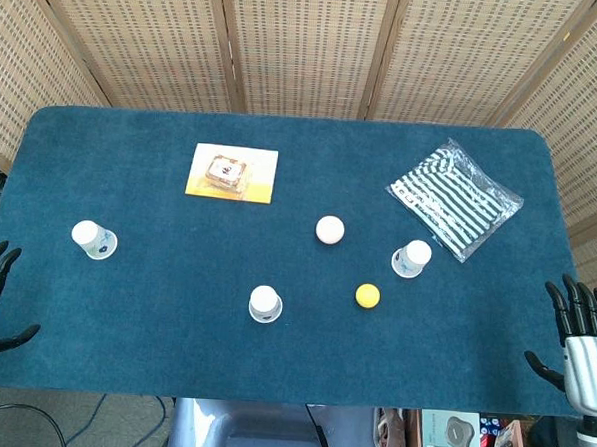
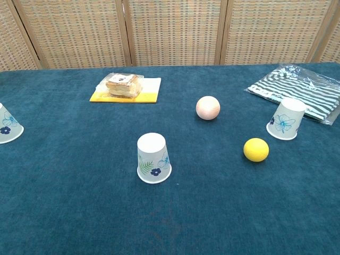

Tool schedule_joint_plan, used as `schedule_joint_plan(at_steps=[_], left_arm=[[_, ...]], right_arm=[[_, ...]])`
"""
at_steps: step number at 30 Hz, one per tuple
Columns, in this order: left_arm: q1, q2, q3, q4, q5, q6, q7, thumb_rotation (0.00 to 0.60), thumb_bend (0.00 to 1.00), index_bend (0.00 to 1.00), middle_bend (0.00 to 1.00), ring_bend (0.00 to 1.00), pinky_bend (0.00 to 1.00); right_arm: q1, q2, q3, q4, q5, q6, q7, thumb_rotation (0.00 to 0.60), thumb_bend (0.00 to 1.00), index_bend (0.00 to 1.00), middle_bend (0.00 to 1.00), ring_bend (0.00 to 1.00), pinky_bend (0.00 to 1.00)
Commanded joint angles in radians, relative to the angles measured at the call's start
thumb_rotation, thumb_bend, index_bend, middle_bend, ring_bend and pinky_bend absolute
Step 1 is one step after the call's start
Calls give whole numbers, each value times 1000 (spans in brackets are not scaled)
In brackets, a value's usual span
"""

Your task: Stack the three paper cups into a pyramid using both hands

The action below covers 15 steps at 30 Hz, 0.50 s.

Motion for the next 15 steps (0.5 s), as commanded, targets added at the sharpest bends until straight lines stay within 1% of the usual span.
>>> schedule_joint_plan(at_steps=[1,7,10,11,15], left_arm=[[0,0,0,0,0,-4,2,600,100,0,0,0,0],[1,1,1,0,0,-10,5,600,100,0,0,0,0],[-15,1,-9,6,-15,-41,3,600,104,0,0,0,0],[-28,2,-16,12,-25,-61,0,600,105,0,0,0,0],[-129,-1,-68,70,-110,-232,-35,600,107,0,0,0,0]], right_arm=[[-1,-1,2,-2,3,0,-3,600,0,0,0,0,0],[-3,-2,6,-3,7,3,2,600,0,0,0,0,0],[-2,-1,6,-3,8,-1,7,600,0,0,0,0,0],[-1,-1,7,-4,9,-3,8,600,0,0,0,0,0],[3,-3,6,-2,10,-14,3,600,0,0,0,0,0]])
